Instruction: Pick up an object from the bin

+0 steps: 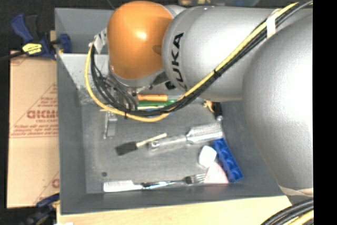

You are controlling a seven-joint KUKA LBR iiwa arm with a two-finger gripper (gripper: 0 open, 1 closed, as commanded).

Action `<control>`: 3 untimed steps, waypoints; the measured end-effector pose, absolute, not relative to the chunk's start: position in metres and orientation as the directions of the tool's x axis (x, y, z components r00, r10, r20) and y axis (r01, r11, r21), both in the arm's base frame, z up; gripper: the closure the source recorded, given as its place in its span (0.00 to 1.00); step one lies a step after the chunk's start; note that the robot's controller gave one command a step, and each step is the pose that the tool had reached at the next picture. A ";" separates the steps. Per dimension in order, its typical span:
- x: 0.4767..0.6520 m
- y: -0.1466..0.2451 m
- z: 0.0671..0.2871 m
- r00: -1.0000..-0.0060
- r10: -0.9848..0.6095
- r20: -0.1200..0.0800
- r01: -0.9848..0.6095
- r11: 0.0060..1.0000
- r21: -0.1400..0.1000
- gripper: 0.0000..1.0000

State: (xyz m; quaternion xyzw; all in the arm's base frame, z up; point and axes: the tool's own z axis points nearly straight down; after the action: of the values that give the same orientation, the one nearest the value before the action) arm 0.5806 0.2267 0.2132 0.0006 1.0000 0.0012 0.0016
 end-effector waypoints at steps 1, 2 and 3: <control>0.571 0.164 0.114 -0.973 -0.232 -0.006 -0.232 0.973 0.000 0.00; 0.547 0.148 0.154 -0.951 -0.309 -0.011 -0.309 0.951 0.001 0.00; 0.564 0.122 0.100 -0.932 -0.362 -0.004 -0.362 0.932 -0.001 0.00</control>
Offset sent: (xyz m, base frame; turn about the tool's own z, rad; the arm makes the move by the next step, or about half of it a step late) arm -0.0354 -0.0787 -0.0580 -0.3175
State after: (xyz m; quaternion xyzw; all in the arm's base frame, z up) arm 0.5639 0.1221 0.1001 -0.1841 0.9829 -0.0002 0.0022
